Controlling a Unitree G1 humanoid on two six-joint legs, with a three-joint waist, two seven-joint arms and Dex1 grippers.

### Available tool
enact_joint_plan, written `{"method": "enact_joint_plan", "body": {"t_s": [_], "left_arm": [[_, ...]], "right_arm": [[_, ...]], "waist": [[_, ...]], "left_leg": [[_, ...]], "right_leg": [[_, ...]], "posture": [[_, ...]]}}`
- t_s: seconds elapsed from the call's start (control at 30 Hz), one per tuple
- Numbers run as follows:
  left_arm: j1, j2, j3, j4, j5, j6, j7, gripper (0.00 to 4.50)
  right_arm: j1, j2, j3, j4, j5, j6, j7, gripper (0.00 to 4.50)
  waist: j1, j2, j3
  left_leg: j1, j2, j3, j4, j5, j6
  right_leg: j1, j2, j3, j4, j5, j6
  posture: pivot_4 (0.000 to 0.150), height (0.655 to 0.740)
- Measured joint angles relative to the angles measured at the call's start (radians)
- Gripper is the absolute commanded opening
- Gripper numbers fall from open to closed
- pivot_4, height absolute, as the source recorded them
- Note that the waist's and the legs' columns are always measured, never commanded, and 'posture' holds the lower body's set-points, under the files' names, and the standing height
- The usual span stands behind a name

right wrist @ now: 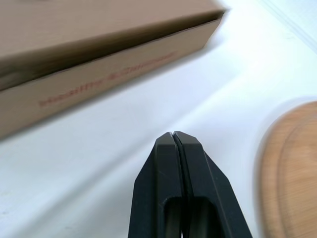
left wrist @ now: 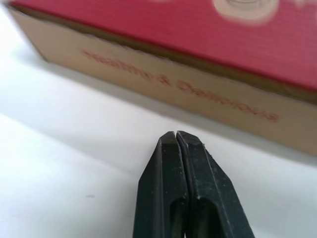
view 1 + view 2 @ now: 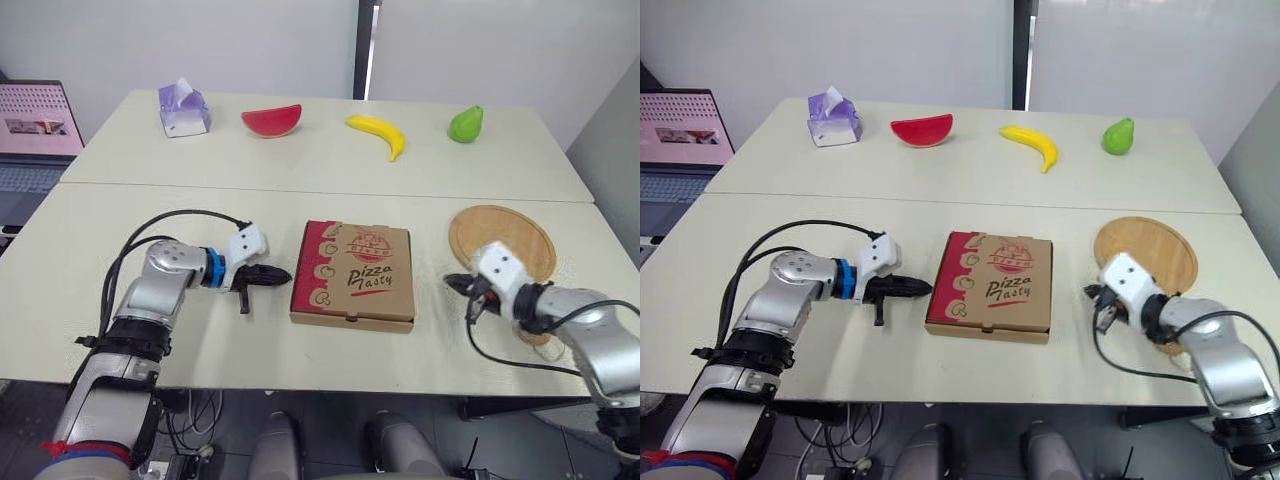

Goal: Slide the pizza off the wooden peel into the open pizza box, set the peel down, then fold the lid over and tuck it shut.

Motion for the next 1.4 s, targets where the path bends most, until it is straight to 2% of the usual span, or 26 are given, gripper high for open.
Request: {"method": "enact_joint_plan", "body": {"t_s": [0.1,0.2,0.33,0.43,0.63,0.83,1.17,1.4], "left_arm": [[-0.041,-0.002,0.040,-0.031,-0.082,0.006,-0.053,0.00],[-0.044,-0.008,0.043,-0.094,-0.129,0.018,-0.097,0.00],[-0.009,-0.043,-0.007,-0.144,-0.126,0.020,-0.097,0.00],[0.024,-0.070,-0.067,-0.143,-0.066,-0.013,-0.059,0.00],[0.031,-0.065,-0.096,-0.150,-0.009,-0.057,-0.012,0.00],[-0.048,-0.087,-0.108,-0.019,0.039,-0.106,0.043,0.00],[-0.205,-0.149,-0.132,0.218,0.131,-0.198,0.146,0.00],[-0.261,-0.189,-0.127,0.329,0.143,-0.233,0.169,0.00]], "right_arm": [[0.001,0.029,-0.045,-0.041,0.141,-0.002,0.075,0.03],[0.008,0.034,-0.030,-0.088,0.198,0.013,0.101,0.03],[0.011,0.062,0.066,-0.095,0.174,0.019,0.069,0.03],[0.011,0.080,0.155,-0.088,0.125,0.021,0.034,0.03],[0.006,0.080,0.212,-0.054,0.064,-0.011,0.009,0.03],[-0.055,0.120,0.219,0.046,0.056,-0.032,-0.023,0.03],[-0.258,0.188,0.218,0.297,-0.017,-0.069,-0.104,0.03],[-0.411,0.251,0.227,0.487,-0.062,-0.070,-0.128,0.03]], "waist": [[0.003,0.000,0.000],[0.003,0.000,0.000],[0.002,0.000,0.000],[0.002,0.000,0.000],[0.003,0.000,-0.003],[0.002,-0.001,-0.004],[0.003,-0.001,-0.005],[0.002,-0.001,-0.005]], "left_leg": [[0.000,0.000,0.000,0.000,0.000,0.000],[0.000,0.000,0.000,0.000,0.000,0.000],[0.001,0.000,0.000,0.000,0.000,0.000],[0.000,0.000,0.000,0.001,0.000,0.000],[0.006,0.000,0.000,0.001,0.000,0.000],[0.016,-0.001,0.000,0.001,0.000,0.000],[0.016,-0.001,0.000,0.001,0.000,0.000],[0.016,-0.001,0.001,0.000,0.000,0.000]], "right_leg": [[0.001,0.000,0.000,-0.001,0.000,0.000],[0.001,0.000,0.000,-0.001,0.000,0.000],[0.001,0.000,0.000,0.000,0.000,0.000],[0.001,0.000,0.001,0.000,0.000,0.000],[0.007,0.000,0.000,-0.001,-0.002,0.003],[0.015,0.000,0.003,-0.001,-0.002,0.005],[0.016,0.000,0.003,-0.001,-0.002,0.005],[0.015,0.000,0.003,-0.001,-0.002,0.005]], "posture": [[0.150,0.7400],[0.150,0.7400],[0.150,0.7400],[0.150,0.7400],[0.150,0.7400],[0.150,0.7400],[0.150,0.7400],[0.150,0.7400]]}}
